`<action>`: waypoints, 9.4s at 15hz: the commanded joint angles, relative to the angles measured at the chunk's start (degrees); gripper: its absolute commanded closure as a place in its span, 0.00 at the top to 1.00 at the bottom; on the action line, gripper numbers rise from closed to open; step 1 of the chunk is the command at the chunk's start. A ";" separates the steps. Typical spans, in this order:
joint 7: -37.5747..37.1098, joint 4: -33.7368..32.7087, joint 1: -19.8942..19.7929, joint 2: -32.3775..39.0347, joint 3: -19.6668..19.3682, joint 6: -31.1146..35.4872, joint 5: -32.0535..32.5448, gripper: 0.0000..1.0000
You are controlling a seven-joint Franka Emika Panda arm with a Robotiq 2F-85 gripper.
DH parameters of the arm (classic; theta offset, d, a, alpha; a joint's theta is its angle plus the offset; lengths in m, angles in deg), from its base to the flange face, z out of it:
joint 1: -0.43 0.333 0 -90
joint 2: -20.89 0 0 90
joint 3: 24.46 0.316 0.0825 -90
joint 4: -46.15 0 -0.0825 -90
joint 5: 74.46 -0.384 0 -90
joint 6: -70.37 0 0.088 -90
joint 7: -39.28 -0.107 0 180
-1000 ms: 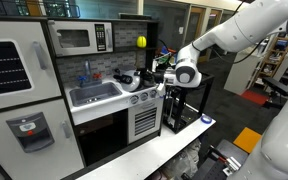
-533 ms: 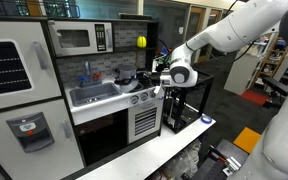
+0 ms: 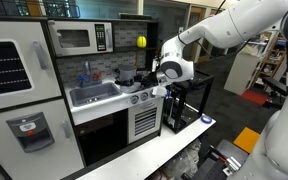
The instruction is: Remove the lid from the sink and put it on the stove
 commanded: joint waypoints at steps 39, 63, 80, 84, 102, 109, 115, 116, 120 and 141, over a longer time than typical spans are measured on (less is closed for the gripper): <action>38.72 10.91 10.71 0.35 17.19 36.07 1.18 1.00; -5.80 23.98 -31.60 -18.95 36.16 36.12 16.81 1.00; -29.48 15.90 -93.00 -35.67 94.88 35.70 -16.41 1.00; -26.46 15.41 -96.63 -32.40 94.24 36.77 -16.41 1.00; -56.81 20.16 -93.20 -18.09 92.63 36.00 9.49 1.00; -57.11 17.36 -92.13 -9.52 87.54 33.94 3.37 1.00; -54.60 15.17 -90.10 2.58 84.36 30.28 7.33 1.00; -53.10 14.70 -90.25 5.33 84.83 30.99 8.81 1.00; -46.70 12.99 -92.21 16.49 89.69 39.06 12.65 1.00; -23.10 15.07 -91.88 6.40 91.20 35.74 -7.21 1.00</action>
